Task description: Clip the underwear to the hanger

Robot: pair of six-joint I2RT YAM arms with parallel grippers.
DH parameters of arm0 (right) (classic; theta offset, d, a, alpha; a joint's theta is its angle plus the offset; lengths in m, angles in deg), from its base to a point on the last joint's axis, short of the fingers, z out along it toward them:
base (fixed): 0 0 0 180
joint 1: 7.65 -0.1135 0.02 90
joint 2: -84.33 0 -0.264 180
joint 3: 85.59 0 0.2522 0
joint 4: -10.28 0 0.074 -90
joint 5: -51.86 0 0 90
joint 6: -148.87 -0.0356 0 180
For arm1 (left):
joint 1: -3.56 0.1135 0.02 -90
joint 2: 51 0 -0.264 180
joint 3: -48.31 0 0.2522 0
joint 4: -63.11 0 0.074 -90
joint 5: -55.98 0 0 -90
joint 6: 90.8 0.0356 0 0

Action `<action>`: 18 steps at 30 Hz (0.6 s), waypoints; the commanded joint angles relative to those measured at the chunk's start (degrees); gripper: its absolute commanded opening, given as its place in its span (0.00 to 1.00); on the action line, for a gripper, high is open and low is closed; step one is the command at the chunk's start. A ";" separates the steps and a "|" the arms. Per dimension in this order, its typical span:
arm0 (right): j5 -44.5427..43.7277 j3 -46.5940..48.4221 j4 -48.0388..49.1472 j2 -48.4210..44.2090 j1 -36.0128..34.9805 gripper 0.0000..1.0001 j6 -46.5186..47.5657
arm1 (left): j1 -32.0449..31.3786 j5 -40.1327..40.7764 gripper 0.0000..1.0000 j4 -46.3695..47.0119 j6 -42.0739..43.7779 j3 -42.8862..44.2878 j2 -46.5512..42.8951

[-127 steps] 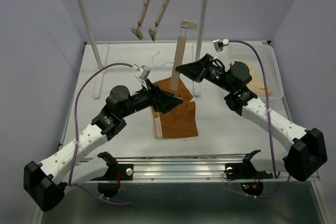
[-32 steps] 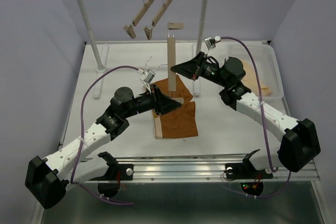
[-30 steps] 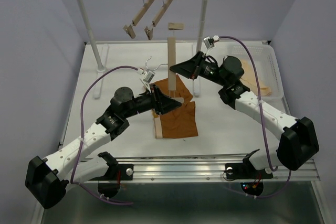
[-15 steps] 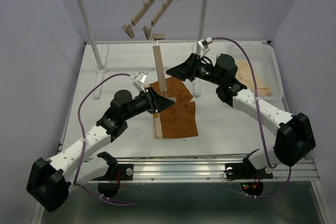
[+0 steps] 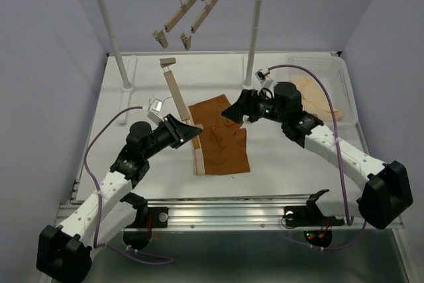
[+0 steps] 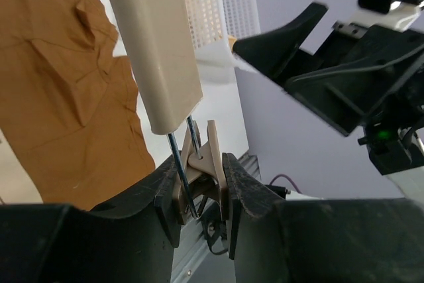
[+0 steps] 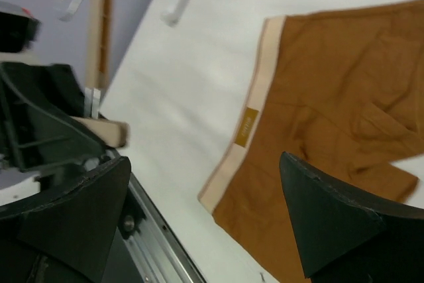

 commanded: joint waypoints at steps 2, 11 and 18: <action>-5.74 -1.50 -11.93 -1.25 0.44 1.00 9.17 | 2.40 4.23 0.00 -7.95 1.86 -0.12 -7.80; -8.11 -0.37 -15.90 7.35 -6.67 1.00 14.01 | 3.19 3.10 0.00 -15.70 -0.25 -5.29 -17.82; -13.83 8.24 -15.10 21.32 -12.84 1.00 10.69 | 3.37 0.46 0.00 -17.99 1.77 -6.27 -18.01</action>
